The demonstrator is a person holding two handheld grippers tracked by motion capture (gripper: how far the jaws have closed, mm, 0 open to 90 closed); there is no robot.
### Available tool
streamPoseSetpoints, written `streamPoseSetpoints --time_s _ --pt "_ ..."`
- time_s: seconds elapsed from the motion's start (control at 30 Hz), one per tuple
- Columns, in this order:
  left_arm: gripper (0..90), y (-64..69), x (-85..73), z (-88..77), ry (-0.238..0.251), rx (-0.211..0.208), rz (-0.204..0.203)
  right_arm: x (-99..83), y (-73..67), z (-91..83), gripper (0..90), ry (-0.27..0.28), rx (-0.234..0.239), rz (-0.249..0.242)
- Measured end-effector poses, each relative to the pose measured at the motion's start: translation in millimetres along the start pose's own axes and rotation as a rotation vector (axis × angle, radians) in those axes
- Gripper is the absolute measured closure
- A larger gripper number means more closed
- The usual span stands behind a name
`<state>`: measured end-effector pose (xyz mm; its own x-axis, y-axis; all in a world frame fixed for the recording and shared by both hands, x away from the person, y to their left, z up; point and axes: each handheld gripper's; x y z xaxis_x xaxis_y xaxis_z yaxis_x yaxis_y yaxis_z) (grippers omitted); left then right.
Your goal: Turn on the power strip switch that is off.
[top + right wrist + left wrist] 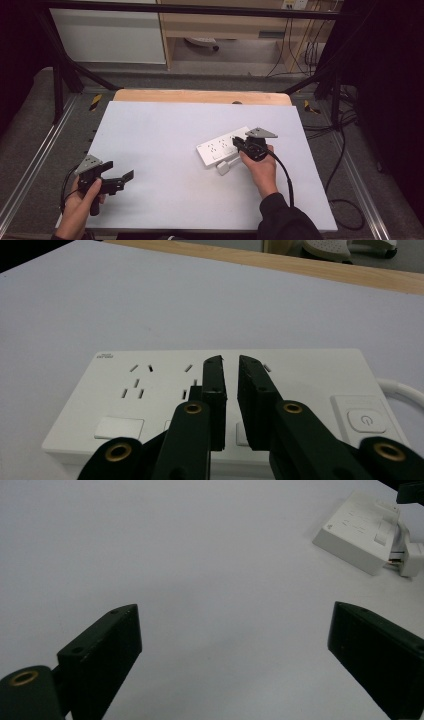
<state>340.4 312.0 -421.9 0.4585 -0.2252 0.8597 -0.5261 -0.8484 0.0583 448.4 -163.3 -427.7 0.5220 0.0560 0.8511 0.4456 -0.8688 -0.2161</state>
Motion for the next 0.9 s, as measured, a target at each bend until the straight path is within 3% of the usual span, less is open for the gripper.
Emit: streamPoseSetpoints --time_s 0.9 --pt "7.4 0.1 0.0 0.1 -0.002 0.002 0.0 -16.0 -6.1 7.8 89.5 -0.02 0.008 -0.001"
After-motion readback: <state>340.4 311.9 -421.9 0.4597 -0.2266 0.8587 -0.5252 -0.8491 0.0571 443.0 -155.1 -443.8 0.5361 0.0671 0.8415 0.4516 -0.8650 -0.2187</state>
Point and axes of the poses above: each handheld gripper's, and its own axes: z roughly forward along the jaws, x roughly out of its top, y roughly to its right, and after that the axes turned 8 degrees about z, right-handed
